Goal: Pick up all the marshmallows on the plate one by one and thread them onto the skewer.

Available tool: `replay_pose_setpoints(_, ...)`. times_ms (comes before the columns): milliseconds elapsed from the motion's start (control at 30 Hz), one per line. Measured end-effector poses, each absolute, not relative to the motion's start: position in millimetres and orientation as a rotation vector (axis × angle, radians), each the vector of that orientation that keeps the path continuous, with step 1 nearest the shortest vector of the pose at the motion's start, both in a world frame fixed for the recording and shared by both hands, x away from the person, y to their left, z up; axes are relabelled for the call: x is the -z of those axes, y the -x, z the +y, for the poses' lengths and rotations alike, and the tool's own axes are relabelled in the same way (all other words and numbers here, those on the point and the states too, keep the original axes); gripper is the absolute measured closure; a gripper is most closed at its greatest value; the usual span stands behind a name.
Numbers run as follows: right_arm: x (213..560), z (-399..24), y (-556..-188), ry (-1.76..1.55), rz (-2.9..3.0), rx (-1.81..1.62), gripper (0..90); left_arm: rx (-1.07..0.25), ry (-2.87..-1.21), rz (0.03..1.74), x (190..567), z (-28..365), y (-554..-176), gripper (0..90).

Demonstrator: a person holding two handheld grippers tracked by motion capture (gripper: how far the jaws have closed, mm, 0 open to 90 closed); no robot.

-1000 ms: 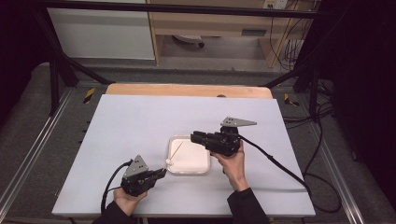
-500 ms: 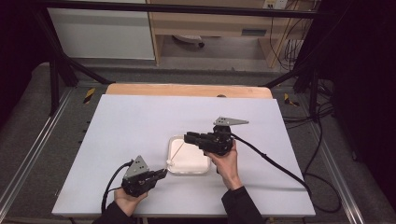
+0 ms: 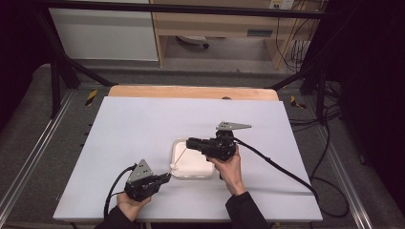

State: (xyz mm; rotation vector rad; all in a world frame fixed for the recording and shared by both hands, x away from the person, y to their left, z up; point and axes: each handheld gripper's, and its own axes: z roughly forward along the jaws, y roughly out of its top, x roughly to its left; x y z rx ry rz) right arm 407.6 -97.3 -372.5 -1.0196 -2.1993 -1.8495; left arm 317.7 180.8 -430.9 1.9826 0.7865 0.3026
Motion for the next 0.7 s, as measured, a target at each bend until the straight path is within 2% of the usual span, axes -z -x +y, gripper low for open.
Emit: replay_pose_setpoints(700,380.4,-89.1,-400.4,1.002,-2.156,1.921,81.9,-0.271,-1.930,0.852,433.1,177.1,-315.9,88.3)
